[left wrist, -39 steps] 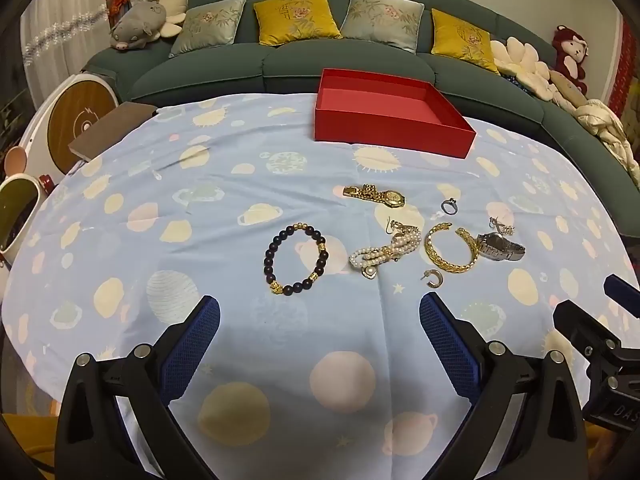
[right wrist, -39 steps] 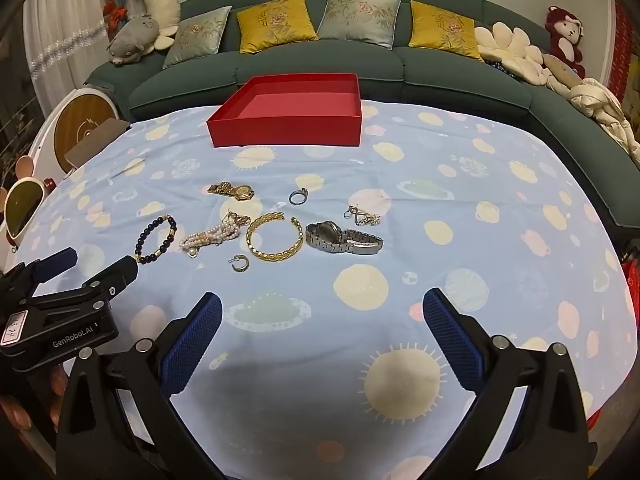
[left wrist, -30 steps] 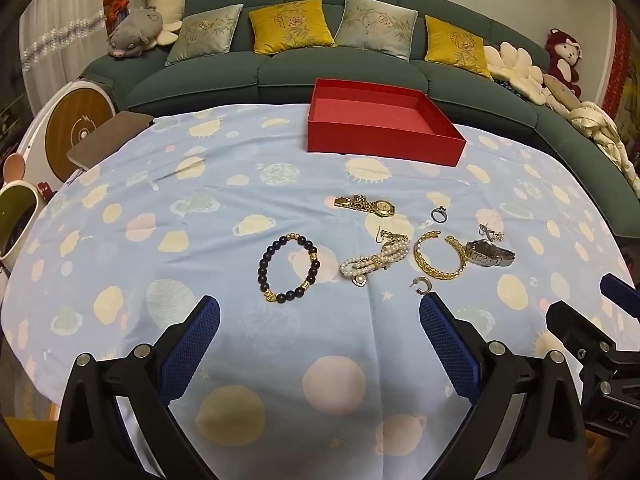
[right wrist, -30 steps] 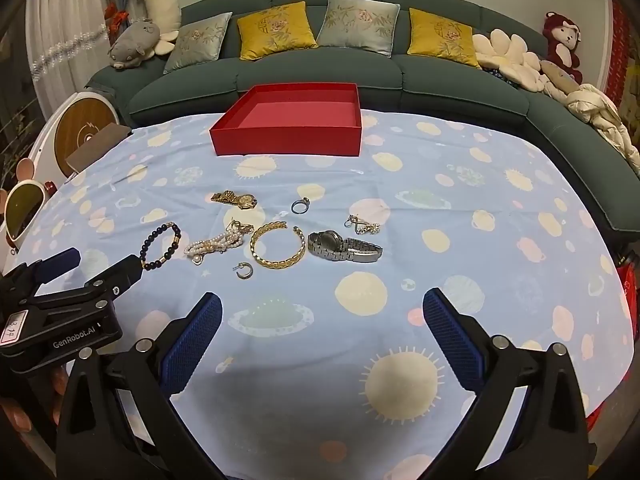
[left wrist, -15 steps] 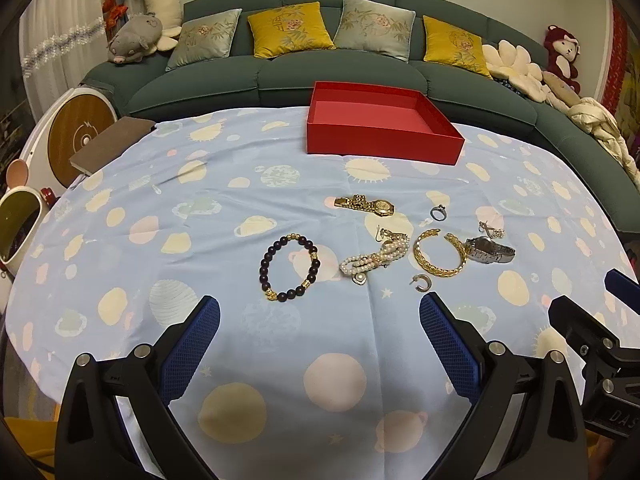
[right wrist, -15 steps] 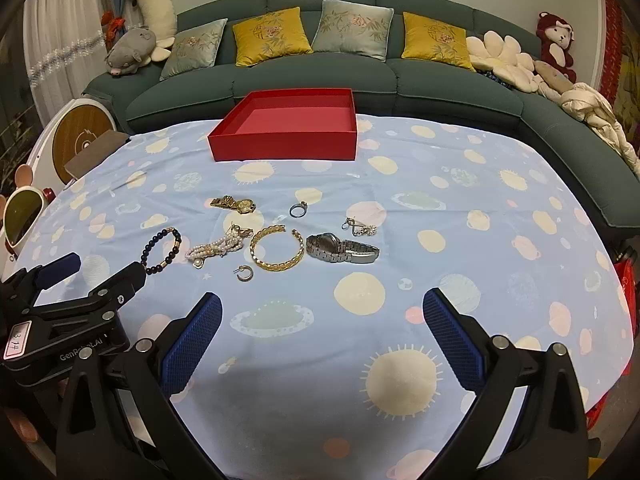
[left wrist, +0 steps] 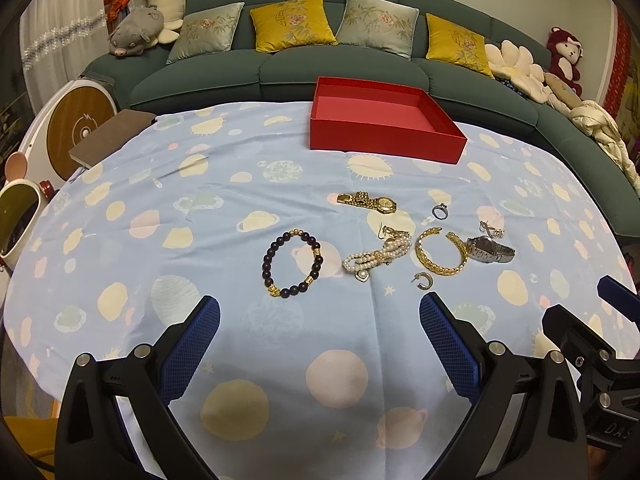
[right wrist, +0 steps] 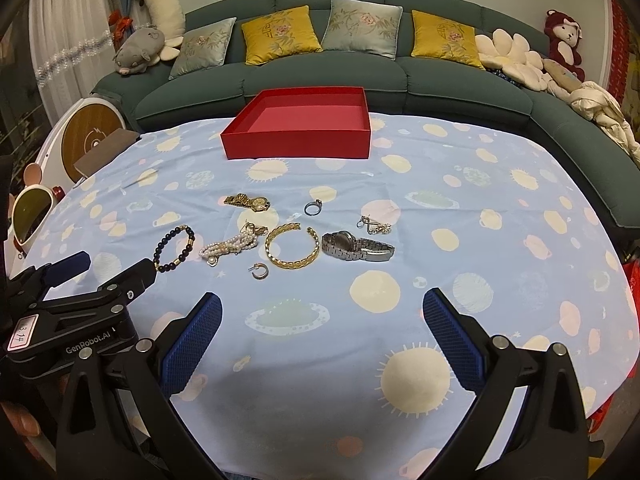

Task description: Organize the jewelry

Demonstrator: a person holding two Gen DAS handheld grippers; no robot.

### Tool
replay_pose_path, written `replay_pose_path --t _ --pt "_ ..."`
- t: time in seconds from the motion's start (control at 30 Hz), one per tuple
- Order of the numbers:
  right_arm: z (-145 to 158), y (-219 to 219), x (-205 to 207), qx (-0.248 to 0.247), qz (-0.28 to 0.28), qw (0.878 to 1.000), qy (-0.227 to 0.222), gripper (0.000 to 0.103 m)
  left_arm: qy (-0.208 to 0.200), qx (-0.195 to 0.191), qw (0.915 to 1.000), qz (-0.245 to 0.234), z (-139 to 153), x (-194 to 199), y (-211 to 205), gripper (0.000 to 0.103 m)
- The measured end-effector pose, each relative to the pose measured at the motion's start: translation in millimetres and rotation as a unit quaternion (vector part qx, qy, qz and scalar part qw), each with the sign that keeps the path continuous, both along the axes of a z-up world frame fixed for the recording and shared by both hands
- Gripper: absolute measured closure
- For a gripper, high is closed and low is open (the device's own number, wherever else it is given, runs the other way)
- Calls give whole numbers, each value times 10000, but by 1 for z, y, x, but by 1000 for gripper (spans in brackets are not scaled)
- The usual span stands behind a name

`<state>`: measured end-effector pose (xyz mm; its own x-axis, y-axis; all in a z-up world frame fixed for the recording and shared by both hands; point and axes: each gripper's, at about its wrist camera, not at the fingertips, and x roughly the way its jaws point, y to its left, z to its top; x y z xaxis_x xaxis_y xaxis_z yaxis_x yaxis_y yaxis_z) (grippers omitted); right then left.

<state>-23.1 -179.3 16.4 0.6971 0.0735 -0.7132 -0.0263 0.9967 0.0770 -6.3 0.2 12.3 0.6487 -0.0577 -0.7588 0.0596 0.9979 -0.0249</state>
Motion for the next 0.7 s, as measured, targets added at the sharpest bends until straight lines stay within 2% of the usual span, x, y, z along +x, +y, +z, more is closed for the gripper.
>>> replay_pose_path --t 0.37,0.7 --pt "1 0 -2 5 6 10000 -27 5 -189 110 9998 -28 6 -4 -2 6" --pt "1 1 -2 19 0 10000 -23 5 -201 114 9997 -56 8 -5 -3 6"
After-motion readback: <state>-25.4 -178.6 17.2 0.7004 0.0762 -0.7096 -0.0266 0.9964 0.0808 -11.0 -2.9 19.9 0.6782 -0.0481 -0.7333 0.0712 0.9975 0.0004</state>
